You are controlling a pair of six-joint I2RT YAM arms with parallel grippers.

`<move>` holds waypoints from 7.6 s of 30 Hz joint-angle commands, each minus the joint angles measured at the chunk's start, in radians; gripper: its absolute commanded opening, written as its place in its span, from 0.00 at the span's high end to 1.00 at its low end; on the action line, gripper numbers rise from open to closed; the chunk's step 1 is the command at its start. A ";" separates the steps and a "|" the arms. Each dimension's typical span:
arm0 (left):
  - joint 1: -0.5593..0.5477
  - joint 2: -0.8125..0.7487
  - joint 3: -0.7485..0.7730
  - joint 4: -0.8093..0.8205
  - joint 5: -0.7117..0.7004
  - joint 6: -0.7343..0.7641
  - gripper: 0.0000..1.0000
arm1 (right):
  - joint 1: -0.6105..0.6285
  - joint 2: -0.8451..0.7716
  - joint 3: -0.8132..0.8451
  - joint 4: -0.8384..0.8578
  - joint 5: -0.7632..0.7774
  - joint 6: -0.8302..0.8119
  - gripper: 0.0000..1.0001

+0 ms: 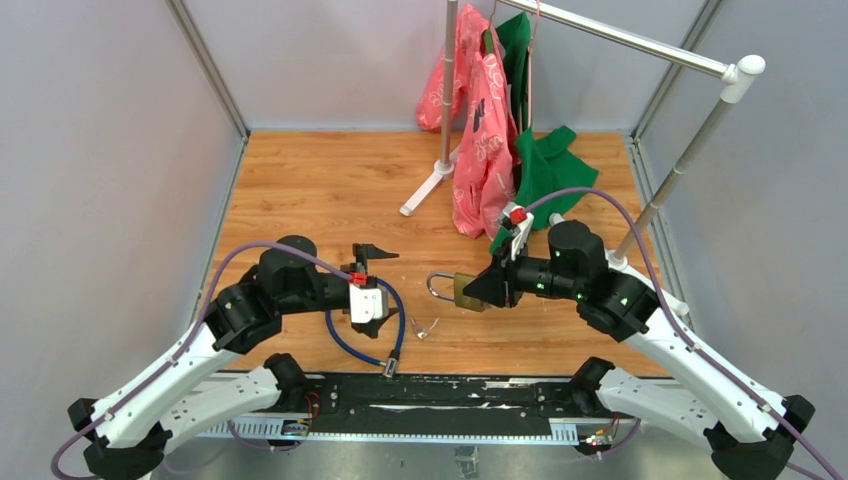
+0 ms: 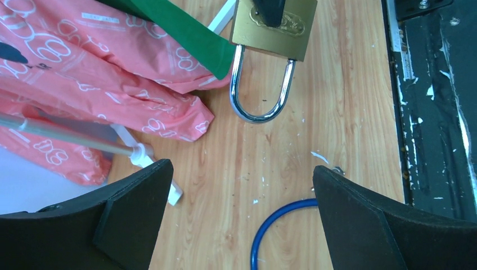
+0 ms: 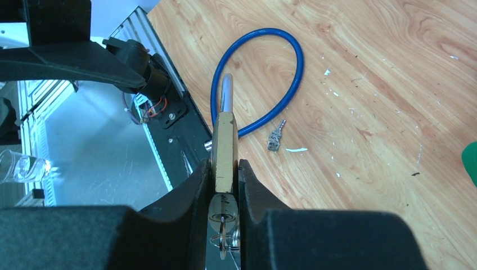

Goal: Unlock with the key

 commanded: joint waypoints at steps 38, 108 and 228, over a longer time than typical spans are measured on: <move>0.001 0.194 -0.043 0.215 0.251 -0.274 0.34 | 0.015 0.058 0.077 0.213 -0.353 0.003 1.00; -0.036 -0.155 -0.189 0.110 -0.604 -0.322 0.08 | -0.060 0.182 -0.026 0.125 0.028 0.440 1.00; -0.036 -0.207 -0.252 -0.004 -0.764 -0.809 0.00 | 0.005 0.797 0.127 0.197 0.336 0.214 0.30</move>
